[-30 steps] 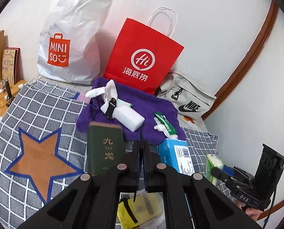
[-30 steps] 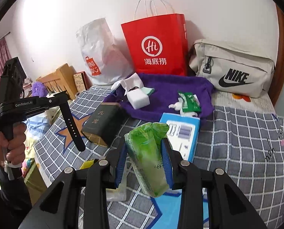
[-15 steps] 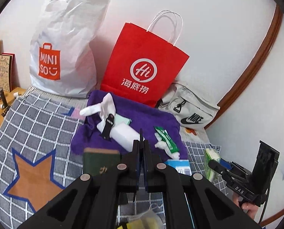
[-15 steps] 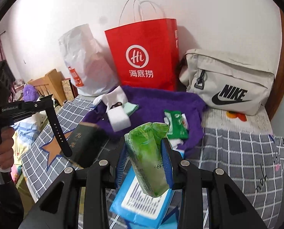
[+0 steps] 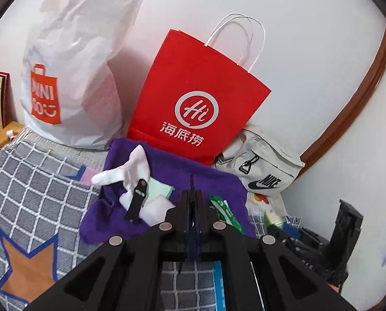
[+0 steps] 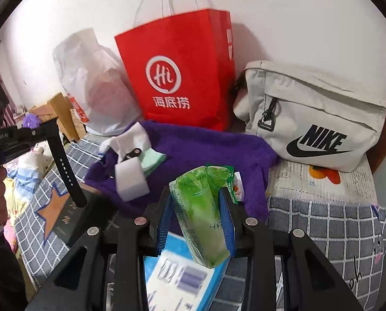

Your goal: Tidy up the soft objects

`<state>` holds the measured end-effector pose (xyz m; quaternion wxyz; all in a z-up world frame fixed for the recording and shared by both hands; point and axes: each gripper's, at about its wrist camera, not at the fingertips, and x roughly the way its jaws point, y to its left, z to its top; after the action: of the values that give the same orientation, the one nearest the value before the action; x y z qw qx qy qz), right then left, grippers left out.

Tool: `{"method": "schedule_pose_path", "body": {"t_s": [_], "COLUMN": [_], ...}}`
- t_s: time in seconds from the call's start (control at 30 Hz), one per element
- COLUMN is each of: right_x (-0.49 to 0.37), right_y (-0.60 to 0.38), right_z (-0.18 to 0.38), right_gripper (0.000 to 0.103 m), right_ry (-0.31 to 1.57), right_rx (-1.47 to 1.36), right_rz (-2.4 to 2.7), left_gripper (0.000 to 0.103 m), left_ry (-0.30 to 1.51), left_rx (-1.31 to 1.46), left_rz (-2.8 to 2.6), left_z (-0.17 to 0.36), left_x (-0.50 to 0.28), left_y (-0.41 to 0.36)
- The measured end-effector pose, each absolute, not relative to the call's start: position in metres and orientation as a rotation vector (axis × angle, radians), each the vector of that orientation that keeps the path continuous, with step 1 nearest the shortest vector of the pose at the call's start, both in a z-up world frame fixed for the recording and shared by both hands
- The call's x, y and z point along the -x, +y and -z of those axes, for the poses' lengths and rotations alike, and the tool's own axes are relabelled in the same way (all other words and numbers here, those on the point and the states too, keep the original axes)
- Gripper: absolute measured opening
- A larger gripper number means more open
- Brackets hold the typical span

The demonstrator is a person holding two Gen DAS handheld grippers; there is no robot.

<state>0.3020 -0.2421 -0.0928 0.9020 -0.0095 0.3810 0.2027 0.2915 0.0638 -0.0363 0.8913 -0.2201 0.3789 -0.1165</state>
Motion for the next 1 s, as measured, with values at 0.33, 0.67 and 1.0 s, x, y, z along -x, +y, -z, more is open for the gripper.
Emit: {"method": "schedule_pose_path", "body": {"t_s": [0.33, 0.67, 1.0], "right_x": [-0.345, -0.366, -0.373], "right_y": [-0.244, -0.234, -0.226], "right_z": [0.118, 0.144, 0.154], "right_gripper": [0.035, 0.035, 0.036], "right_ry": [0.843, 0.897, 0.91], "right_rx": [0.015, 0.036, 0.052], "right_rz": [-0.41, -0.432, -0.442], "left_gripper": [0.004, 0.004, 0.004], "left_ry": [0.804, 0.837, 0.975], "left_rx": [0.512, 0.534, 0.509], "left_rz": [0.29, 0.277, 0.148], "left_z": [0.045, 0.068, 0.116], "left_x": [-0.343, -0.393, -0.415], "left_y": [0.047, 0.035, 0.054]}}
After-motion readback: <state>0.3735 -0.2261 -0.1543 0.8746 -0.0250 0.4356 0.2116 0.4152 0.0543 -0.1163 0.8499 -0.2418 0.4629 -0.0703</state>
